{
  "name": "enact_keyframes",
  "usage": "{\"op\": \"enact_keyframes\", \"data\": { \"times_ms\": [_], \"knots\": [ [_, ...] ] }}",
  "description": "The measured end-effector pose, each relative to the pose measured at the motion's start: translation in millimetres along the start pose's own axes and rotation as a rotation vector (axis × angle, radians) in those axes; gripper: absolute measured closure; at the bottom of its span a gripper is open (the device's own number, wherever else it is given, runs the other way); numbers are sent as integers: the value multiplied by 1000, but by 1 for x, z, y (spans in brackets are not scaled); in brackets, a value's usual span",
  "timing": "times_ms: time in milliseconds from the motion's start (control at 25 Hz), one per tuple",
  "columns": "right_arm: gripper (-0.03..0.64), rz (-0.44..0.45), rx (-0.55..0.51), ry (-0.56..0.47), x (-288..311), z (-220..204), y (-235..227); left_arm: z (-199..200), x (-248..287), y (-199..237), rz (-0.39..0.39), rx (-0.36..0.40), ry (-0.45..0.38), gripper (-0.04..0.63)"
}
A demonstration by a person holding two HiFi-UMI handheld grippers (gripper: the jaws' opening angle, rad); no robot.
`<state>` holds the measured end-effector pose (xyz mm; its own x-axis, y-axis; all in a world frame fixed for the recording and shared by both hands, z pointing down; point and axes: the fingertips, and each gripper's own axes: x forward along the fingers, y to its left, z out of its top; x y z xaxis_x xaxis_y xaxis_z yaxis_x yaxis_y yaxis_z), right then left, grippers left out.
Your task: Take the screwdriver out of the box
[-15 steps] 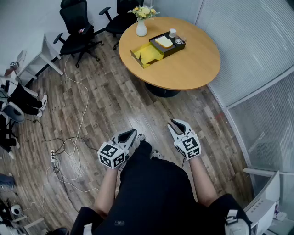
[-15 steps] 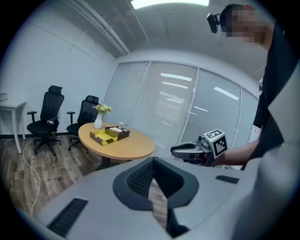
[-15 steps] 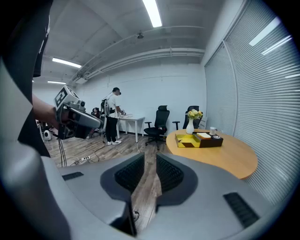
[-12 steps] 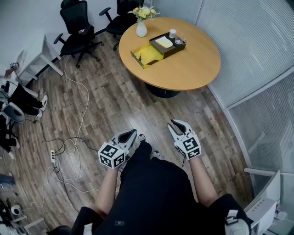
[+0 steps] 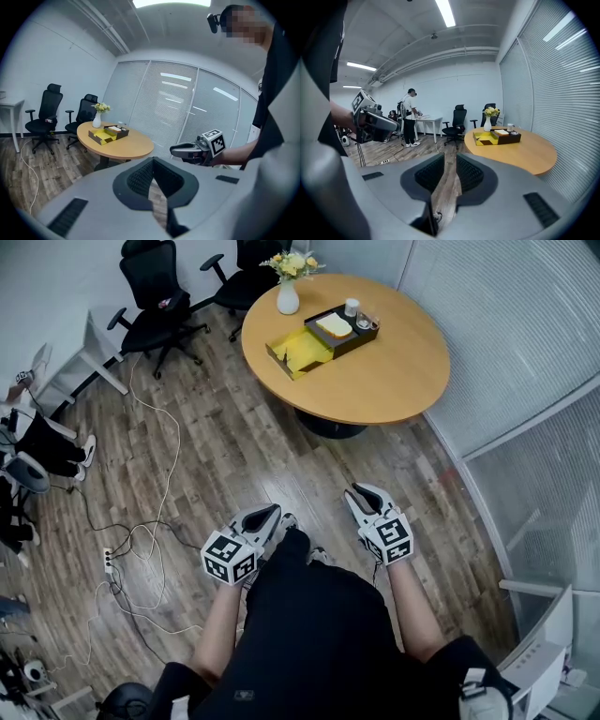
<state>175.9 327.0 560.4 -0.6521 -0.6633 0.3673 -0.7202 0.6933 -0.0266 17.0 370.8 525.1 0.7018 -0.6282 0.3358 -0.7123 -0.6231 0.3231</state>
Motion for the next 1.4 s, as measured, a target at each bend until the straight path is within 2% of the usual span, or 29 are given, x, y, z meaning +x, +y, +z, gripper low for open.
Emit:
{"op": "enact_keyframes", "data": {
  "times_ms": [320,640,1040,1200,1400],
  "knots": [
    [555,-3,-7,15,7,6,-1,8,2,11,-10,-11,-4,591],
    [476,17,16,-3,24,18,1,16,5,27,-19,-21,-4,592],
    [474,16,18,12,53,26,-10,25,17,56,-24,-37,0,591],
    [440,15,19,18,67,30,-14,30,21,70,-29,-43,2,591],
    [436,15,20,30,91,35,-23,40,30,93,-34,-42,3,591]
  ]
}}
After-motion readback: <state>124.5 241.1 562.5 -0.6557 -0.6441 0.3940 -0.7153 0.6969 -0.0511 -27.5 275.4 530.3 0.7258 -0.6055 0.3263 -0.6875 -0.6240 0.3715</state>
